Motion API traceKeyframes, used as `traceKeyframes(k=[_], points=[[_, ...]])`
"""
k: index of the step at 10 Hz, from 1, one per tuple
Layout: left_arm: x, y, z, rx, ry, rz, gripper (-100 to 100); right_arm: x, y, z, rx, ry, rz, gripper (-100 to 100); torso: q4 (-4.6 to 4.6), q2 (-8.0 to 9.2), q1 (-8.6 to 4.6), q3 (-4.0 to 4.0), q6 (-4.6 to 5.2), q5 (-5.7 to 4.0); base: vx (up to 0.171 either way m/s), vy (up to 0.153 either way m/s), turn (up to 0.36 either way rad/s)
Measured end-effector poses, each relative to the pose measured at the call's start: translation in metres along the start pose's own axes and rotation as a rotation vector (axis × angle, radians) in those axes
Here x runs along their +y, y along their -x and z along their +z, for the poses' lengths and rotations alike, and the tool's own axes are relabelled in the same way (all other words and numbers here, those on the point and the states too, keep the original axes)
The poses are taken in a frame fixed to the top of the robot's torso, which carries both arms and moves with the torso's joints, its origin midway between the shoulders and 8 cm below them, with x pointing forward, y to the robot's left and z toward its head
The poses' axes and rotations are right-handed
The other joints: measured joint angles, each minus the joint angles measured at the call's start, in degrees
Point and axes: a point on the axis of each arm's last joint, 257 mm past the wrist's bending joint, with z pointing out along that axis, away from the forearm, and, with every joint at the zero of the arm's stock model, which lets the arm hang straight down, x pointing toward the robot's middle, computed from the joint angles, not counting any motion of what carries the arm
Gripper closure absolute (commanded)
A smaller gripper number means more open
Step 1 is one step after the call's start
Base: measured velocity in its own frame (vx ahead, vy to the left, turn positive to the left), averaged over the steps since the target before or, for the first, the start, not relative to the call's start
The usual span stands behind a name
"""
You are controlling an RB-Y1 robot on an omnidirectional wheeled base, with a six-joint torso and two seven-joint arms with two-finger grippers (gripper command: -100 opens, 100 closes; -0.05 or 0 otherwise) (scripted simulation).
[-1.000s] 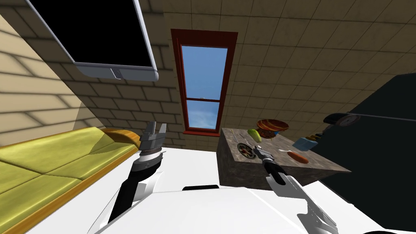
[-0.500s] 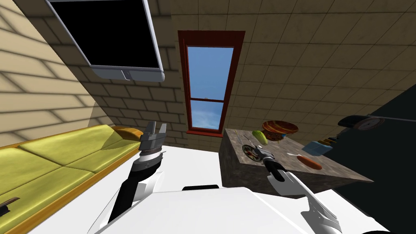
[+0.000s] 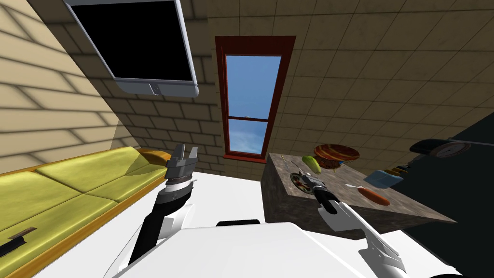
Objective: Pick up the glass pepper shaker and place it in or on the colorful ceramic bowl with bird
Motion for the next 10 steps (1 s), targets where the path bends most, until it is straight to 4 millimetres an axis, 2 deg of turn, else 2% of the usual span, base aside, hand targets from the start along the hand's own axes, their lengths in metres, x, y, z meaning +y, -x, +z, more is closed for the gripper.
traceKeyframes(k=[2,3,4,10], points=[[0.0,0.0,0.0,0.0,0.0,0.0,0,0.0,0.0,0.0,0.0,0.0,0.0,-100,0.0,0.0,-0.02,0.0,0.0,0.0,0.0,0.0,0.0],[0.0,0.0,0.0,0.0,0.0,0.0,0,0.0,0.0,0.0,0.0,0.0,0.0,0,0.0,0.0,-0.02,0.0,0.0,0.0,0.0,0.0,0.0],[0.0,0.0,0.0,0.0,0.0,0.0,0,0.0,0.0,0.0,0.0,0.0,0.0,-100,0.0,0.01,-0.02,0.0,0.0,-0.01,0.0,0.0,0.0],[0.0,0.0,0.0,0.0,0.0,0.0,0,-0.008,0.035,-0.01,-0.006,-0.009,0.002,-100,0.0,0.01,-0.03,0.01,0.0,-0.01,0.001,-0.004,0.004]])
